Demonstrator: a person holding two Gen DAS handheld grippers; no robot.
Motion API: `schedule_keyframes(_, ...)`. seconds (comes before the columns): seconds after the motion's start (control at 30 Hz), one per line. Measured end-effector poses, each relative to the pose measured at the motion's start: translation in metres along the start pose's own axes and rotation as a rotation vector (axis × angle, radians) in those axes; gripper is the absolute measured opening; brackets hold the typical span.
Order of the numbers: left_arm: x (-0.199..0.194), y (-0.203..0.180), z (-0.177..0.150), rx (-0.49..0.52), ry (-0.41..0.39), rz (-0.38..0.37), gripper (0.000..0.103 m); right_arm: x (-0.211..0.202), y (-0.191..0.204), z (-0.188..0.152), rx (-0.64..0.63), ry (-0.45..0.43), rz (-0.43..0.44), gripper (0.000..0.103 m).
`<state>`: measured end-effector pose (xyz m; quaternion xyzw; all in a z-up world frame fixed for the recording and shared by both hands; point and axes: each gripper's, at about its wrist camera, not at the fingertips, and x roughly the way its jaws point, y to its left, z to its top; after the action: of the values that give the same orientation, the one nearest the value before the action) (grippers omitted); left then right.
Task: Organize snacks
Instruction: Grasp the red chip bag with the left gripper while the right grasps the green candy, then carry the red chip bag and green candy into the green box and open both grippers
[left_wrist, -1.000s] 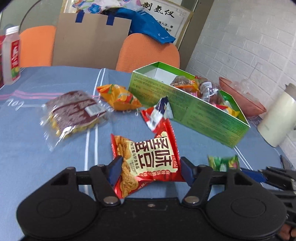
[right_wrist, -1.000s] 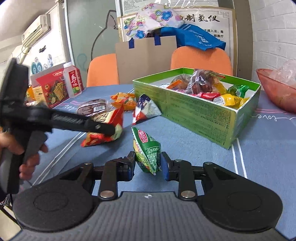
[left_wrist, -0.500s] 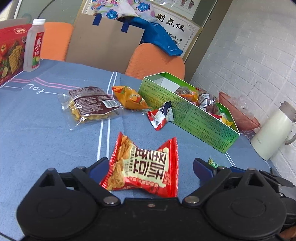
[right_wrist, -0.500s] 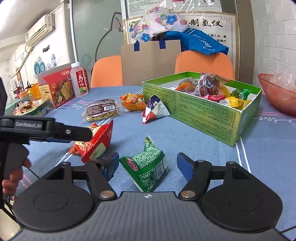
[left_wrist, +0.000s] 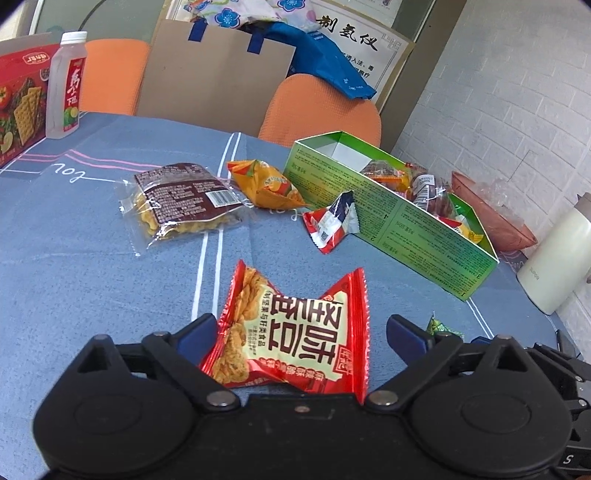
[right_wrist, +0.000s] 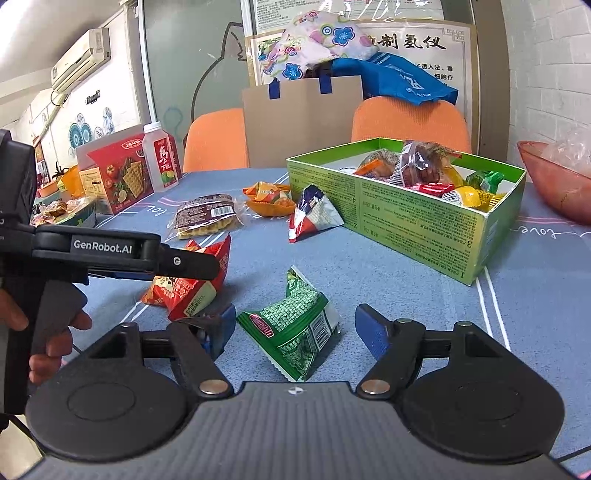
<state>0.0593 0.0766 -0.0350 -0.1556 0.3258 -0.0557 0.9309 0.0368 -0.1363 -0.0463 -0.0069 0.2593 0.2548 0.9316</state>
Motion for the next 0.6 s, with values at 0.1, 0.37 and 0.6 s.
schedule_keyframes(0.1, 0.002, -0.002, 0.0, 0.021, 0.003, 0.01, 0.103, 0.002, 0.001, -0.001, -0.001, 0.004, 0.0, 0.103)
schedule_keyframes(0.37, 0.011, -0.004, -0.004, 0.068, 0.004, 0.039, 0.103, 0.013, 0.007, -0.003, -0.016, 0.034, -0.007, 0.103)
schedule_keyframes(0.6, 0.009, -0.001, -0.004, 0.084, -0.01, 0.035, 0.103, 0.014, 0.007, -0.004, -0.024, 0.019, -0.032, 0.094)
